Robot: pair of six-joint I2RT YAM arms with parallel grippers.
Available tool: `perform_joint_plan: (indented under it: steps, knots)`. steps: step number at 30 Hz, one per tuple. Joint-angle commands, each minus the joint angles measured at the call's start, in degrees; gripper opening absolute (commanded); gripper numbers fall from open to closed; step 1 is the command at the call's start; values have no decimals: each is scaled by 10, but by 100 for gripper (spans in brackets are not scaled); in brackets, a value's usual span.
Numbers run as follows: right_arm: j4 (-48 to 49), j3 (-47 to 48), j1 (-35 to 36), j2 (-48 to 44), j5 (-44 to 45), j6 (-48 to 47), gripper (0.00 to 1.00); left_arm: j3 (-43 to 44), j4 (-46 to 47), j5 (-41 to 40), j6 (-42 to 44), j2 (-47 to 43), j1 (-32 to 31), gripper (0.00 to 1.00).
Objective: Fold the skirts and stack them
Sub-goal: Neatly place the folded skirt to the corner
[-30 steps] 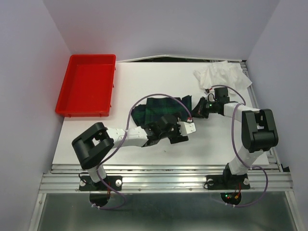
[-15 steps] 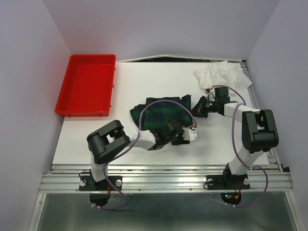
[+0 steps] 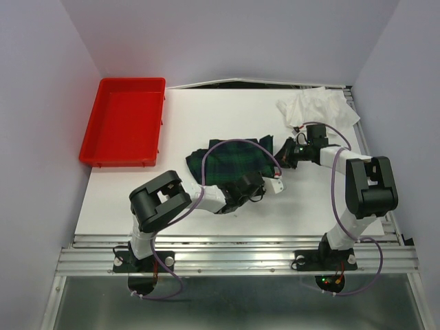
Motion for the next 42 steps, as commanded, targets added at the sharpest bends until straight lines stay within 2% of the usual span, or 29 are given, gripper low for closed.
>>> perform_joint_plan:
  steps: [1, 2, 3, 5, 6, 8, 9, 10, 11, 17, 25, 28, 29, 31, 33, 42]
  knots:
    - [-8, 28, 3, -13, 4, -15, 12, 18, 25, -7, -39, -17, -1, 23]
    - [-11, 30, 3, -15, 9, -16, 14, 17, 25, -5, -43, -19, -1, 19]
    - [-17, 32, 3, -16, 13, -20, 26, 16, 25, -1, -49, -19, -1, 16]
    - [-26, 37, 3, -19, 22, -30, 37, 15, 24, 2, -57, -22, 0, 13]
    - [-35, 40, 3, -21, 25, -33, 58, 14, 25, 5, -59, -23, 2, 12]
    - [-48, 50, 3, -26, 40, -46, 75, 13, 24, 6, -66, -26, 3, 8]
    - [-64, 54, 3, -32, 46, -49, 91, 14, 24, 6, -68, -27, 4, 5]
    - [-73, 62, 3, -35, 53, -53, 100, 15, 23, 8, -71, -28, 8, 3]
    - [-86, 65, 3, -39, 66, -57, 100, 16, 22, 9, -77, -29, 10, 0]
    - [-137, 69, 3, -68, 113, -55, 100, 33, 3, 20, -100, -39, 23, 0]
    - [-118, 34, 3, -37, 71, 5, 100, 61, -27, 48, -132, -48, 44, 0]
    - [-42, -5, 3, -32, 48, 65, 100, 63, -29, 54, -138, -52, 45, 0]
    - [-13, -19, 3, -32, 40, 111, 100, 63, -31, 56, -142, -53, 45, 0]
    - [106, -66, 3, -43, 39, 175, 100, 66, -33, 58, -147, -52, 46, 0]
    - [193, -86, 10, -49, 57, 198, 100, 67, -33, 59, -147, -50, 46, 0]
    - [305, -108, 38, -1, 84, 278, 100, 70, -33, 61, -146, -48, 46, 0]
